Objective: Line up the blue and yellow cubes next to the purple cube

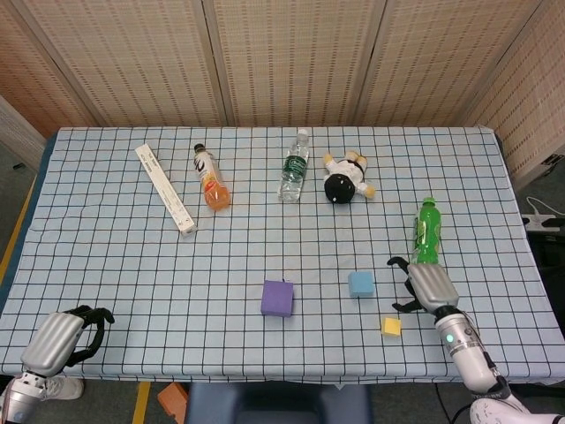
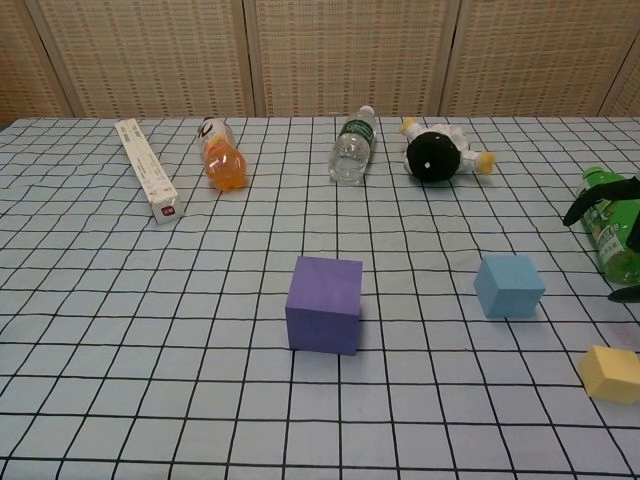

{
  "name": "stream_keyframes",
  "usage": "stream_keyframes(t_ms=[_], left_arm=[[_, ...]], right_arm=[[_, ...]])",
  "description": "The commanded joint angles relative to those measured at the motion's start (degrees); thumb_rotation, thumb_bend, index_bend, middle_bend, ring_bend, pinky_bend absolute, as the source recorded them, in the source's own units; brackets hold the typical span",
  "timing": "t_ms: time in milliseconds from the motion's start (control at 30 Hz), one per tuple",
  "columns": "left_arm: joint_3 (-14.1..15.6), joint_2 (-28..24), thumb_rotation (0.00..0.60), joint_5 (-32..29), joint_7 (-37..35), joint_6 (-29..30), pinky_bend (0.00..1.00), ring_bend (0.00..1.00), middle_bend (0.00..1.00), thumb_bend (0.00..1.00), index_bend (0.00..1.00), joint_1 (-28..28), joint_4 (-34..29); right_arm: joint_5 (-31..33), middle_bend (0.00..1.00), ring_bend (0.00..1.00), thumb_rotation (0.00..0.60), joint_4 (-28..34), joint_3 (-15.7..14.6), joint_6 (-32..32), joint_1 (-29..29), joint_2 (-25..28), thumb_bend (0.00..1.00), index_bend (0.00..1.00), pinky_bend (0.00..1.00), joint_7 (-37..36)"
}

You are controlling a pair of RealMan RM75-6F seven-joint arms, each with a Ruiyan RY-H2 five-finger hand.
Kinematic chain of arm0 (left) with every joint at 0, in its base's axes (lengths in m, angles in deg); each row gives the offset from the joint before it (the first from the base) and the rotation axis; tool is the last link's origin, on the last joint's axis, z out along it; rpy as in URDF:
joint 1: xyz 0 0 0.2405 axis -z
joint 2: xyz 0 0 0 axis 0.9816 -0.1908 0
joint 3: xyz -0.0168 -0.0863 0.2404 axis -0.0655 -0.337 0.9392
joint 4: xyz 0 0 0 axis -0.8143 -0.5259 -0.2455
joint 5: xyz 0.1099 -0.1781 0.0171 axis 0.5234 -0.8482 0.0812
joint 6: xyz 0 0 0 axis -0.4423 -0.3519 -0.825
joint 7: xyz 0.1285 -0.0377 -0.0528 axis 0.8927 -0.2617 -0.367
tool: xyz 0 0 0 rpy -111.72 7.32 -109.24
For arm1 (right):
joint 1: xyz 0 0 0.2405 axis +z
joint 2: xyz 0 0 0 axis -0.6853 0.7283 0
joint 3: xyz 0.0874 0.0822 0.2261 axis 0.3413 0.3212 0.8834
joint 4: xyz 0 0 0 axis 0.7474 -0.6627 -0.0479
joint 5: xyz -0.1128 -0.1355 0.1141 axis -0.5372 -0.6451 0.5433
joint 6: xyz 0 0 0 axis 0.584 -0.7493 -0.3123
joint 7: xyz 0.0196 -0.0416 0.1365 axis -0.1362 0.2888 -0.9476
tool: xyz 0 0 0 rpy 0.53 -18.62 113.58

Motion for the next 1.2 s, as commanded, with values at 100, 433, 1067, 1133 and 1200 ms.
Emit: stream_keyframes(t_ms=[100, 433, 1067, 1133, 1200], left_arm=[[0.0, -0.1, 0.600, 0.1, -0.4, 0.2, 0.61, 0.43, 0.55, 0.57, 0.46, -0.1, 0.0], [0.1, -0.3, 0.600, 0.7, -0.7, 0.9, 0.61, 0.43, 0.55, 0.58, 0.46, -0.1, 0.0], [0.0, -0.3, 0.600, 0.7, -1.2, 1.4, 0.61, 0.43, 0.56, 0.57, 0.46, -0.2, 0.1], [0.0, -0.3, 0.600, 0.7, -1.1, 1.4, 0.61, 0.43, 0.56, 0.57, 0.46, -0.2, 0.1], [0.0, -0.3, 0.600, 0.8, -1.1, 1.4, 0.61, 0.43, 0.56, 0.57, 0.46, -0.2, 0.1]], right_arm=[[1.5, 0.96, 0.86, 0.600, -3.6, -0.1, 0.9, 2.5, -3.9, 0.01, 0.31, 1.00, 0.1], [2.8, 0.96, 0.86, 0.600, -9.6, -0.4, 1.9, 5.4, -10.0, 0.01, 0.35, 1.00, -0.8], [0.7, 0.96, 0.87, 0.600, -15.4, -0.7, 0.8, 7.0, -14.8, 0.01, 0.41, 1.00, -4.4], [0.3, 0.96, 0.87, 0.600, -15.6, -0.8, 0.5, 7.0, -15.0, 0.01, 0.43, 1.00, -4.7], [0.0, 0.97, 0.87, 0.600, -15.7, -0.8, 0.3, 7.0, -15.1, 0.02, 0.47, 1.00, -4.9]])
